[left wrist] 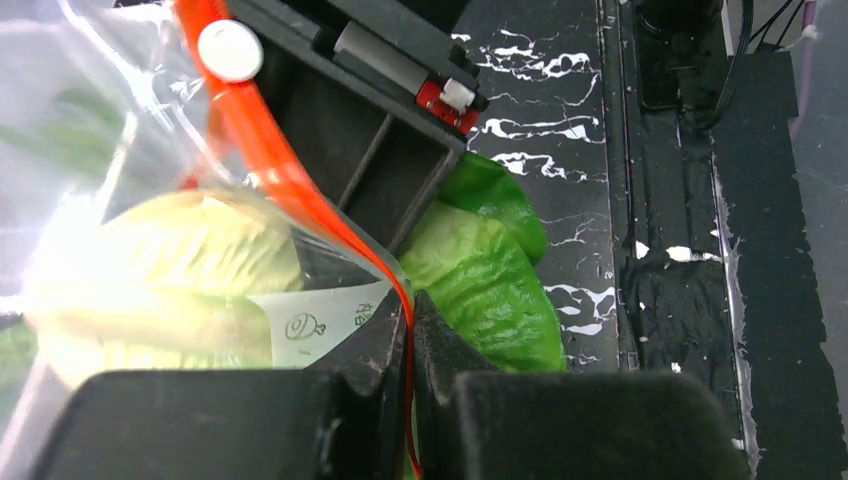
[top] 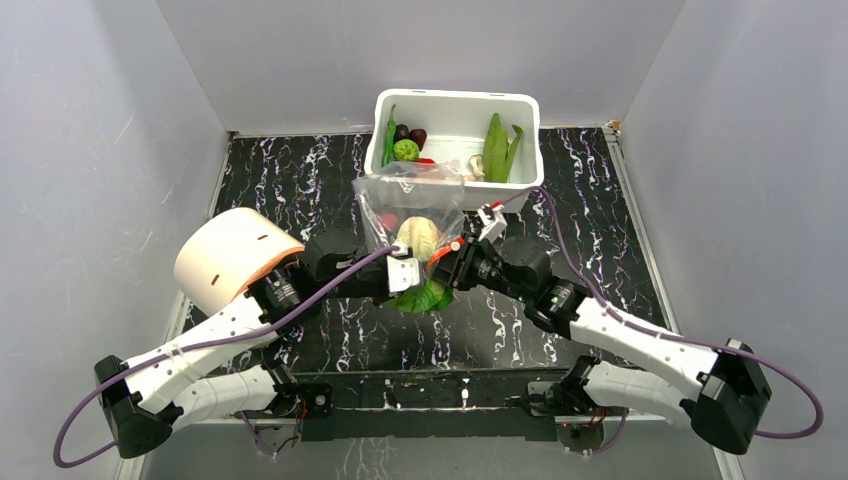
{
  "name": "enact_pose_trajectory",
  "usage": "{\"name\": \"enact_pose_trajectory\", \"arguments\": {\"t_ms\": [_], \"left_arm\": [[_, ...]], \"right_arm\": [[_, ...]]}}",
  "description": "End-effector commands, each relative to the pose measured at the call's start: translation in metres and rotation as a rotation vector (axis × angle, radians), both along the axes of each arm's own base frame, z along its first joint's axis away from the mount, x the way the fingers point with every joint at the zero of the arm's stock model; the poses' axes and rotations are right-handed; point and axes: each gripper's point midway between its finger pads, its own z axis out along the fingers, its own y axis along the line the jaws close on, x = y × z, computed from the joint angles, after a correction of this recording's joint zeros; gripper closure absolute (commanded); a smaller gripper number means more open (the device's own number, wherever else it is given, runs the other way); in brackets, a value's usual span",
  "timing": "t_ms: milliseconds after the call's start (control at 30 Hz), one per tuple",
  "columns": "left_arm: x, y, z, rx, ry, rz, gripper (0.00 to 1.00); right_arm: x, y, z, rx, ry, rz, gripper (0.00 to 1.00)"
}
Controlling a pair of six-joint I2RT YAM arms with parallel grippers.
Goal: Place the food in the zip-top bag and seal the zipper
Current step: Place the fake vegetable in the zipper food storage bag.
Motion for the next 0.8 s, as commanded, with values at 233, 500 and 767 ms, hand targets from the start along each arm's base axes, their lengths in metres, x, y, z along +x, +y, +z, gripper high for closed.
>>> {"name": "enact_pose_trajectory", "arguments": {"t_ms": [233,500,767], "left_arm": [[-0.001,-0.003,0.000,0.034,0.025,-0.009,1.00],[-0.016,-0.004,0.000,0.010,0.148,-0.016,1.00],[-0.009,-0.027,0.022,-0.107,0.344,0.079,1.00]], "right_arm": [[-0.014,-0.016,0.089,0.151,-0.329,0.020,1.00],[0.005,-0.039,0.117,0.349,-0.094,-0.179,0.96],[0.010,-0.061,0.127,0.370,-0.035,-0.293,0.79]]}}
